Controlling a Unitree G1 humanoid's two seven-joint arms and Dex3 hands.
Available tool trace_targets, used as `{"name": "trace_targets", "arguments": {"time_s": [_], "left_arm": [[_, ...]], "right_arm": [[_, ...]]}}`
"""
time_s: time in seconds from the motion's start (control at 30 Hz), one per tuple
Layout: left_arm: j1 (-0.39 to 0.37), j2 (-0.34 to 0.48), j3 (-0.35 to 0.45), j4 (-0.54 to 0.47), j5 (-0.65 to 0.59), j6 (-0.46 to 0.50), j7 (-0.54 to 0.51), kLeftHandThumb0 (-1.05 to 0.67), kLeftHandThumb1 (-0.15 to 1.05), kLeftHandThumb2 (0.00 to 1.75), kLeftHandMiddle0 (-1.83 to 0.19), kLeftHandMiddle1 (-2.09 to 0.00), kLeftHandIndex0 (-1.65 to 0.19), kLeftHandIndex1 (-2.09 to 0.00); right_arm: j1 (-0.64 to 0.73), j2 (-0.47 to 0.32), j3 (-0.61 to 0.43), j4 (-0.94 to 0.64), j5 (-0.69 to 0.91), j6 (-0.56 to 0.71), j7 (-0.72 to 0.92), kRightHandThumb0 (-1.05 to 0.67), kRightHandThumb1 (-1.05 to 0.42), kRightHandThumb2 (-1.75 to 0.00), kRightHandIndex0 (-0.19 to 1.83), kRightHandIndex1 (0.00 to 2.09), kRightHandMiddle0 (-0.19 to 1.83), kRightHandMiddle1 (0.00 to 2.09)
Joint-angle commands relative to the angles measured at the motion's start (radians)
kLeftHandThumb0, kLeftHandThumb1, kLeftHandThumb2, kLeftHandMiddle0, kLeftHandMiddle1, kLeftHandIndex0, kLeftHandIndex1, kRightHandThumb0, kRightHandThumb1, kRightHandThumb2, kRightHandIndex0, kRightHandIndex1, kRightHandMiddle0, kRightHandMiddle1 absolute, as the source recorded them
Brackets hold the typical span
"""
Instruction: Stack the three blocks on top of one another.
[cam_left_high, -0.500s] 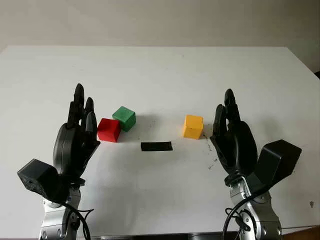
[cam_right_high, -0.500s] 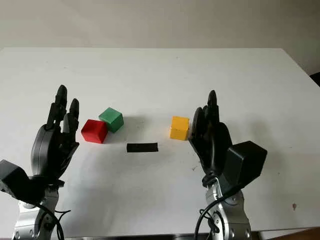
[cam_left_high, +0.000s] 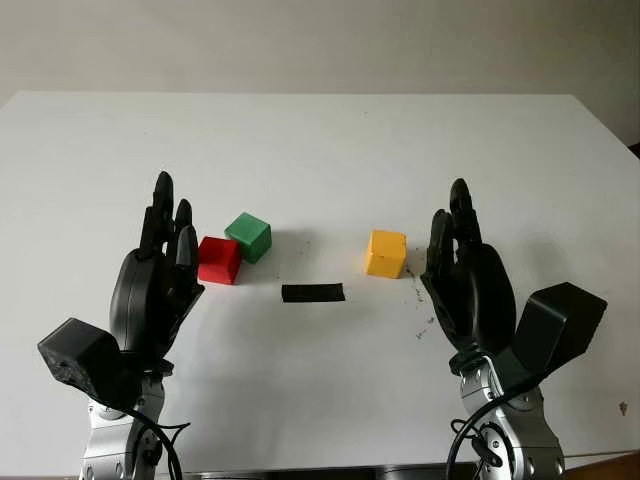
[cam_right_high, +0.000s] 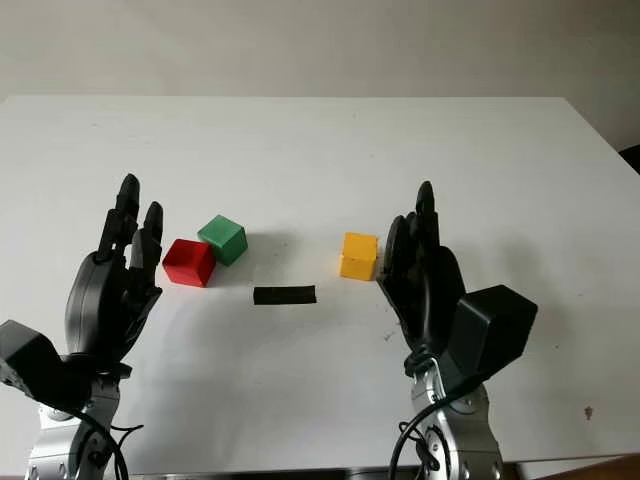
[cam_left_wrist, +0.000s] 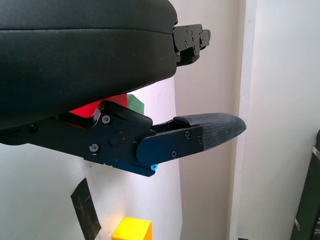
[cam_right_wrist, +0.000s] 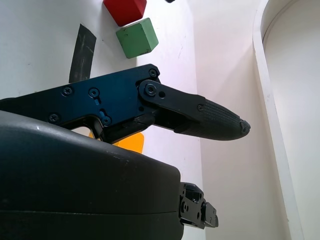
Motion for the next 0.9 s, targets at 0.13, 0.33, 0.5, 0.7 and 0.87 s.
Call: {"name": "trace_targets", "arguments": {"time_s": [0.13, 0.33, 0.5, 0.7, 0.87], "left_arm": [[-0.075, 0.144, 0.049, -0.038, 0.262, -0.057, 0.106, -0.69, 1.05, 0.36, -0.22, -0.08, -0.2, -0.12], [-0.154, 0.465, 0.063, -0.105, 0.472, 0.039, -0.05, -0.74, 1.04, 0.13, -0.13, -0.03, -0.31, -0.09], [-0.223, 0.601, 0.027, -0.137, 0.526, 0.155, -0.194, -0.7, 1.01, 0.06, -0.05, -0.03, -0.36, -0.09], [-0.33, 0.716, -0.075, -0.049, 0.609, 0.157, -0.318, -0.73, 0.99, 0.05, 0.02, -0.03, -0.33, -0.06], [-0.389, 0.758, -0.163, -0.004, 0.721, 0.112, -0.332, -0.78, 0.99, 0.05, 0.05, -0.04, -0.35, -0.06]], "right_arm": [[-0.011, 0.0, 0.0, -0.003, 0.001, 0.0, -0.003, -0.74, -1.05, -0.7, -0.19, 0.0, -0.19, 0.0], [-0.008, 0.001, 0.004, -0.006, -0.007, -0.001, -0.005, -0.74, -1.05, -0.7, -0.19, 0.0, -0.19, 0.0], [-0.002, -0.001, 0.006, -0.009, -0.01, -0.007, -0.003, -0.75, -1.05, -0.71, -0.19, 0.0, -0.19, 0.0], [-0.001, -0.007, 0.007, -0.011, -0.016, -0.007, -0.001, -0.74, -1.05, -0.71, -0.19, 0.0, -0.19, 0.0], [-0.001, -0.009, 0.006, -0.014, -0.015, -0.007, 0.002, -0.74, -1.05, -0.71, -0.19, 0.0, -0.19, 0.0]]}}
